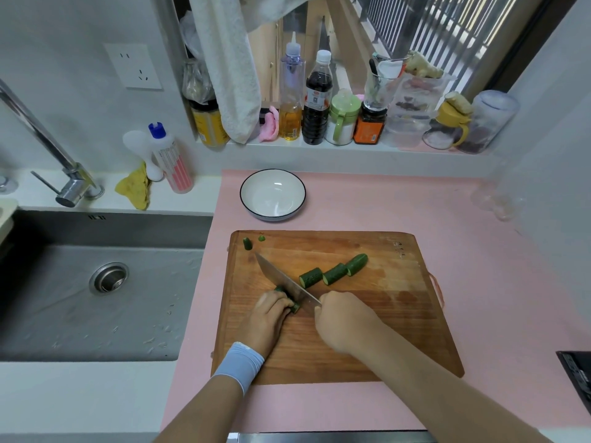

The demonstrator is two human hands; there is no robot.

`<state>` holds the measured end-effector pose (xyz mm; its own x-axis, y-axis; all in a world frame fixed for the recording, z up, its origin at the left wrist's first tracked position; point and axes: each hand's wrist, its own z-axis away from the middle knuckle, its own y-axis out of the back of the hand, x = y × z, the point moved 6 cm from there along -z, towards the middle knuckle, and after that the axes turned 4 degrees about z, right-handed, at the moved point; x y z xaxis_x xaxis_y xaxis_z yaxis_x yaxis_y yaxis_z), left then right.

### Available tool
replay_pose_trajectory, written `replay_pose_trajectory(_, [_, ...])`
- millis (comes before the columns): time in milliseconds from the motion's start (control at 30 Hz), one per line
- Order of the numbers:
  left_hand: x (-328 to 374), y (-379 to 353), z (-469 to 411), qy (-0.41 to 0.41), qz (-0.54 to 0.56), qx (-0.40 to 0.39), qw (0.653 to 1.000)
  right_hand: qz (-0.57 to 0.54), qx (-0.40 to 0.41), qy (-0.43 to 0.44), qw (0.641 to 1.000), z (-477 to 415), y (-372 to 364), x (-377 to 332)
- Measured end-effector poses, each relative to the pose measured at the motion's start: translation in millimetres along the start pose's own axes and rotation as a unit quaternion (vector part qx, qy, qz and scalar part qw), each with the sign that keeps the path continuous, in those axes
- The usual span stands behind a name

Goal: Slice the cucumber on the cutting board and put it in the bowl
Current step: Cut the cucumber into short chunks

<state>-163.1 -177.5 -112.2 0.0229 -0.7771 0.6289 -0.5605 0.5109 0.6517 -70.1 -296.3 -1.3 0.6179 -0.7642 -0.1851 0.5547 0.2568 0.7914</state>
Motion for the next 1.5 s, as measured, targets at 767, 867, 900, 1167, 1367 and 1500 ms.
replay_pose_trajectory(767, [-2.2, -0.8, 0.9, -0.009, -0.003, 0.008, 1.000, -0.095, 0.054, 0.028, 0.994, -20.1, -35.3, 9.9])
replay_pose_trajectory(867, [-1.7, -1.3, 0.9, -0.014, -0.007, 0.000, 1.000, -0.116, 0.058, 0.035, 0.991, -30.6, -37.0, 2.0])
replay_pose_trajectory(900, [-1.5, -1.1, 1.1, -0.015, -0.010, -0.002, 1.000, -0.123, 0.060, 0.038, 0.990, -34.6, -36.2, -1.1])
replay_pose_trajectory(1167, [-2.0, 0.2, 0.8, 0.001, -0.003, -0.006, 1.000, -0.123, 0.083, 0.047, 0.988, -37.1, -40.8, -1.7])
replay_pose_trajectory(1367, [2.7, 1.4, -1.0, -0.010, -0.019, -0.005, 1.000, -0.132, 0.048, 0.032, 0.990, -39.5, -33.8, 3.3])
replay_pose_trajectory(1500, [6.7, 4.4, -10.0, -0.048, -0.047, -0.019, 0.998, -0.162, 0.032, 0.037, 0.986, -36.7, -14.7, 12.6])
